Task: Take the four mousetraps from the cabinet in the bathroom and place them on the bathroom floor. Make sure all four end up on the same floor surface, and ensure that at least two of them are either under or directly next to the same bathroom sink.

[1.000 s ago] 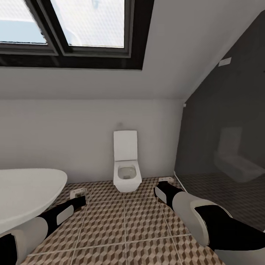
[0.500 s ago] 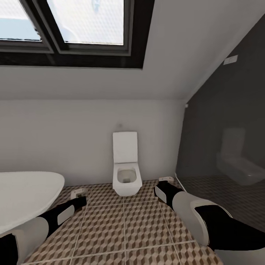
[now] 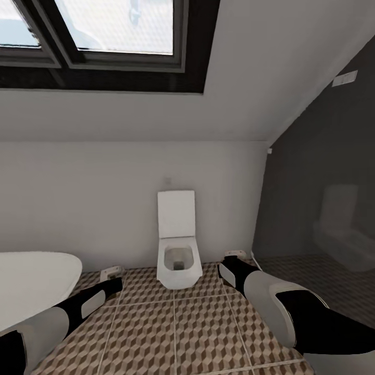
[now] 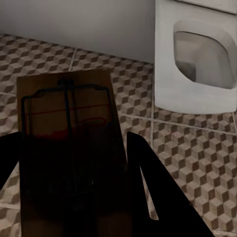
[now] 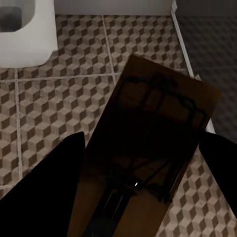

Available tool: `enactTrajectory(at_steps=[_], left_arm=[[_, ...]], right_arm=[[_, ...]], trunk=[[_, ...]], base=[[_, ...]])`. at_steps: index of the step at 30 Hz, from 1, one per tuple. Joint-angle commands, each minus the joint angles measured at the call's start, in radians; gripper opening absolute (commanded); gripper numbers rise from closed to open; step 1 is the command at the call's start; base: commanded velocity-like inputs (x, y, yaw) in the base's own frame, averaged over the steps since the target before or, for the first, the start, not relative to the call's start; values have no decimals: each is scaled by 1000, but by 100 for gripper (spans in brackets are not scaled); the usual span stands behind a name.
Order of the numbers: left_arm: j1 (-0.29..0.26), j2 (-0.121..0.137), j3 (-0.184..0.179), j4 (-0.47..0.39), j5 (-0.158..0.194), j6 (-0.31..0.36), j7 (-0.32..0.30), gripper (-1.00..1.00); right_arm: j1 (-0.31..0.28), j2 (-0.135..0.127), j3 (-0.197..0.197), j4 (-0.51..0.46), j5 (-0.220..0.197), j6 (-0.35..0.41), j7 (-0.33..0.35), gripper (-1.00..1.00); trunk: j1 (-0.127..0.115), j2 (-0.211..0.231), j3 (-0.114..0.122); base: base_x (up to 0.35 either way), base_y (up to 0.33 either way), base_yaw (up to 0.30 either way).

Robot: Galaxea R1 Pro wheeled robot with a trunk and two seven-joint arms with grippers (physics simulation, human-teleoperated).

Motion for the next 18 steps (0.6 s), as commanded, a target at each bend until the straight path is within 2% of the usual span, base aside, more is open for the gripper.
enactTrajectory(at_steps=[1,18], left_arm=[[-1,1,-5,-4,1,2,8,-100],[-1,0,-2,-4,1,5,8,-100]], right_arm=[[-1,0,4,1,-2,4,-4,-100],[-1,0,5,-4,-4,0,-14,-100]], trunk=[[1,-1,-1],[1,-1,-1]], base=[[323,0,0],[323,0,0]])
